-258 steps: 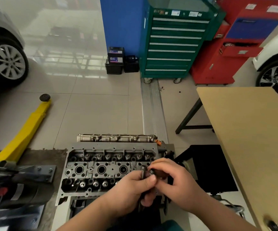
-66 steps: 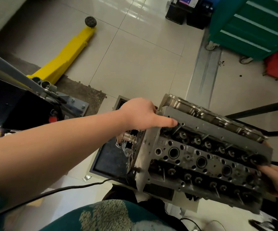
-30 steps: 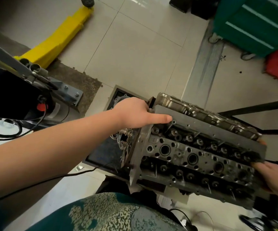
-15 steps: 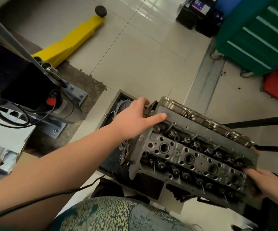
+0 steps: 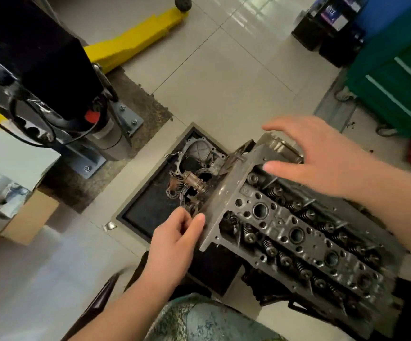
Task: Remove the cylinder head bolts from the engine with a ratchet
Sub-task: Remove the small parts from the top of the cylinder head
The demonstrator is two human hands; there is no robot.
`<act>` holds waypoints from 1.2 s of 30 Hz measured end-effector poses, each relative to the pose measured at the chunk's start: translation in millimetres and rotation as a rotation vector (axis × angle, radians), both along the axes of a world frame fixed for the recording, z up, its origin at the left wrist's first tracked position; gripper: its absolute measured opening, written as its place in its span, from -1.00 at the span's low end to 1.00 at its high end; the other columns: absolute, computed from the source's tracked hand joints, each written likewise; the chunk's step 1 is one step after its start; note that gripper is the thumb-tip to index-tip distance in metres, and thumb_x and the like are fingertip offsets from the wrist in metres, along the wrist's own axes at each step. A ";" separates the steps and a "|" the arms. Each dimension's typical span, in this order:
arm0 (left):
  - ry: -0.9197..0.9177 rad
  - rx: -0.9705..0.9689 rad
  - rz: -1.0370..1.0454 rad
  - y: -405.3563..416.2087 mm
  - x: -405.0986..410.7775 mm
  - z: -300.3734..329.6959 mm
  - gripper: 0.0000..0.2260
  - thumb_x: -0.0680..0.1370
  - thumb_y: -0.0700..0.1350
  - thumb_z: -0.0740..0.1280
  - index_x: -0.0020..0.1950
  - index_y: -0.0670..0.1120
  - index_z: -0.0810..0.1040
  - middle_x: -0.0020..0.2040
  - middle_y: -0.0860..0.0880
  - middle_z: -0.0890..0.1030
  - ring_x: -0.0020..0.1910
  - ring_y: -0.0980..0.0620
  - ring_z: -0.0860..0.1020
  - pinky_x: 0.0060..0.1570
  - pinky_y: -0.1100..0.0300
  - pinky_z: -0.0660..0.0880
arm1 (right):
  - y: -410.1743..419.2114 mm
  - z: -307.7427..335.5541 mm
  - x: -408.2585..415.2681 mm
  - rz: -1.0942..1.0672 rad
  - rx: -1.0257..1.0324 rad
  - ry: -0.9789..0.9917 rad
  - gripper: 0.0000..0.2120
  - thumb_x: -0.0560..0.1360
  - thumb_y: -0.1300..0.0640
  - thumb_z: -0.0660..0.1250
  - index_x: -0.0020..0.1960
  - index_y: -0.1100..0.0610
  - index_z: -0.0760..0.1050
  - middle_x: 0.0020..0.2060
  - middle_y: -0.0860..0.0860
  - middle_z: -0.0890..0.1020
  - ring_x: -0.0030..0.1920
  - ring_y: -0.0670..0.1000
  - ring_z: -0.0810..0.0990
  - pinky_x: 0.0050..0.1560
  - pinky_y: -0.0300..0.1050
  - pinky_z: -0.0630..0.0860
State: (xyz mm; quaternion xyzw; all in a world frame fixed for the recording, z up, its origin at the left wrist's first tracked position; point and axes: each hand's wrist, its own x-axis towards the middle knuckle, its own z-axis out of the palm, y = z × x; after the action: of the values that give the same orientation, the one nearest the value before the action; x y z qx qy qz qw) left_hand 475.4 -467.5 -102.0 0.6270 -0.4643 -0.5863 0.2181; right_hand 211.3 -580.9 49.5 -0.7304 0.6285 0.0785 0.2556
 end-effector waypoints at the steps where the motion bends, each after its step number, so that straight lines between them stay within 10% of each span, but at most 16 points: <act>1: 0.011 0.001 0.030 -1.4 -0.4 -5.7 -0.61 0.59 0.25 0.34 -0.21 -0.02 0.38 -0.42 0.09 0.40 -0.42 0.18 0.34 -0.38 0.32 0.35 | -16.4 -8.7 11.5 0.078 0.086 0.042 -0.28 0.48 -0.47 0.25 0.56 -0.25 0.19 0.51 -0.22 0.34 0.48 -0.18 0.26 0.47 -0.02 0.22; 6: 0.156 -0.019 0.009 -4.9 -11.3 -26.2 -0.41 0.56 0.36 0.30 -0.32 -0.16 0.43 -0.39 -0.18 0.42 -0.39 -0.14 0.39 -0.36 0.11 0.32 | -59.3 -35.2 21.6 0.253 0.441 0.036 -0.28 0.31 -0.59 0.30 0.42 -0.43 0.33 0.39 -0.45 0.40 0.33 -0.36 0.39 0.39 -0.11 0.38; 17: 0.193 -0.037 0.013 -15.3 -21.1 -13.8 -0.48 0.57 0.17 0.34 -0.41 -0.19 0.44 -0.51 -0.11 0.37 -0.51 0.03 0.36 -0.44 0.17 0.33 | -82.9 -44.2 11.3 0.426 0.635 -0.004 -0.35 0.14 -0.71 0.20 0.20 -0.62 0.42 0.34 -0.57 0.27 0.30 -0.47 0.33 0.25 -0.17 0.42; 24: 0.180 -0.142 -0.016 -24.2 -28.8 4.8 -0.49 0.60 0.11 0.32 -0.42 -0.18 0.34 -0.50 -0.09 0.32 -0.49 -0.06 0.38 -0.43 0.04 0.33 | -83.2 -44.0 7.9 0.253 0.622 -0.131 -0.48 0.17 -0.58 0.40 0.10 -0.50 0.60 0.34 -0.43 0.48 0.29 -0.34 0.51 0.30 0.01 0.47; 31: 0.133 -0.236 -0.083 -19.2 -17.8 -10.1 -0.50 0.62 0.14 0.28 -0.42 -0.12 0.34 -0.48 -0.03 0.33 -0.48 0.02 0.41 -0.42 0.32 0.27 | -53.2 -52.2 -2.3 0.280 0.364 -0.152 -0.59 0.18 -0.53 0.44 0.02 -0.57 0.57 0.26 -0.33 0.57 0.15 -0.20 0.65 0.22 0.21 0.57; 36: 0.095 -0.291 -0.096 -10.4 -14.1 -10.2 -0.52 0.62 0.14 0.29 -0.39 -0.10 0.30 -0.45 0.00 0.33 -0.48 0.11 0.42 -0.43 0.32 0.30 | -37.5 -55.7 2.5 0.268 0.377 -0.233 -0.61 0.26 -0.49 0.47 0.07 -0.53 0.58 0.28 -0.27 0.59 0.18 -0.16 0.66 0.09 -0.13 0.63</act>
State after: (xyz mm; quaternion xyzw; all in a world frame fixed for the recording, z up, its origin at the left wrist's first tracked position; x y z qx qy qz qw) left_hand 461.3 -478.0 -112.2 0.5373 -0.5630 -0.5516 0.3001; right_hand 213.8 -618.4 -6.3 -0.7509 0.4667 0.1427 0.4450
